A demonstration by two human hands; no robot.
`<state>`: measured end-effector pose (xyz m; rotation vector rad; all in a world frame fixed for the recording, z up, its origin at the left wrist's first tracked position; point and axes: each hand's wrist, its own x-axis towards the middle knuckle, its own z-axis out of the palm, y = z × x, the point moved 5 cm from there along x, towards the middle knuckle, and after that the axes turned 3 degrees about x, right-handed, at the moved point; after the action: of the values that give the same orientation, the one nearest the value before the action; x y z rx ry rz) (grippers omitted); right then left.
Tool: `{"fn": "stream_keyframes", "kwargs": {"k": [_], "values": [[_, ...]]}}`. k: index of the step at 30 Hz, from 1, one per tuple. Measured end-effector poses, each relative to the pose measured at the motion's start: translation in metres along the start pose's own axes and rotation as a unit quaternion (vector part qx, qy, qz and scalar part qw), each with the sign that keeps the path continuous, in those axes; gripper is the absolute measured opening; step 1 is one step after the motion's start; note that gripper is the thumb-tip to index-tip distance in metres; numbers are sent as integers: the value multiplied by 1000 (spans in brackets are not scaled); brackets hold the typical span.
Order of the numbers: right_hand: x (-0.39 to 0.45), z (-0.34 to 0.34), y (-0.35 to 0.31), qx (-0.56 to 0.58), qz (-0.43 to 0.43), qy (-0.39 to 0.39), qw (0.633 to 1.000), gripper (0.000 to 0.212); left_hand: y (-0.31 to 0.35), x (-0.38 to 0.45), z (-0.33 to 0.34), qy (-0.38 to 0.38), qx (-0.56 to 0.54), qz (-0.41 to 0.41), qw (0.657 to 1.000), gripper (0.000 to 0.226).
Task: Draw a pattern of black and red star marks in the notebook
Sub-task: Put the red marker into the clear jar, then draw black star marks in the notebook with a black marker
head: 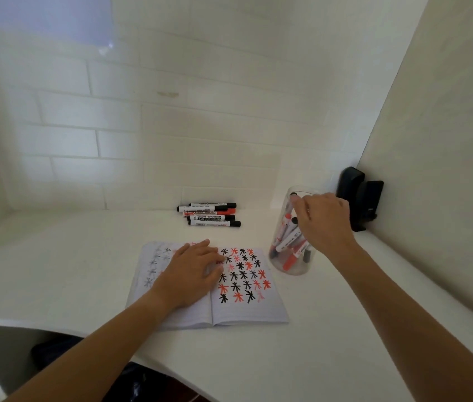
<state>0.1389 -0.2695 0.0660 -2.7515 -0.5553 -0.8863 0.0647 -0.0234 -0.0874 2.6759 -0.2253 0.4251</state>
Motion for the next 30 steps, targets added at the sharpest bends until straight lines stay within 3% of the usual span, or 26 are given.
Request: {"fn": "stream_keyframes", "kwargs": {"k": [3, 5, 10, 12, 14, 19, 24, 26, 30], "values": [[3, 1, 0, 0, 16, -29, 999, 62, 0, 0, 0, 1, -1, 1, 1000, 48], [2, 2, 0, 15, 27, -17, 999, 50, -1, 1, -1, 5, -7, 0, 1000, 51], [-15, -14, -30, 61, -62, 198, 976, 20, -5, 5, 1, 13, -18, -1, 1000, 41], [-17, -10, -55, 84, -127, 230, 961, 15, -7, 7, 3, 13, -20, -3, 1000, 38], [-13, 7, -80, 145, -162, 176, 960, 14, -8, 7, 3, 16, -22, -1, 1000, 39], [19, 91, -106, 181, -115, -76, 974, 20, -7, 6, 4, 22, -23, 4, 1000, 39], [36, 162, -96, 133, -65, -196, 969, 30, -5, 7, 6, 15, -24, 8, 1000, 43], [37, 179, -92, 123, -58, -208, 969, 29, -5, 7, 6, 17, -20, 11, 1000, 41], [41, 191, -95, 110, -60, -161, 979, 31, -5, 7, 6, 24, -12, 15, 1000, 41]]}}
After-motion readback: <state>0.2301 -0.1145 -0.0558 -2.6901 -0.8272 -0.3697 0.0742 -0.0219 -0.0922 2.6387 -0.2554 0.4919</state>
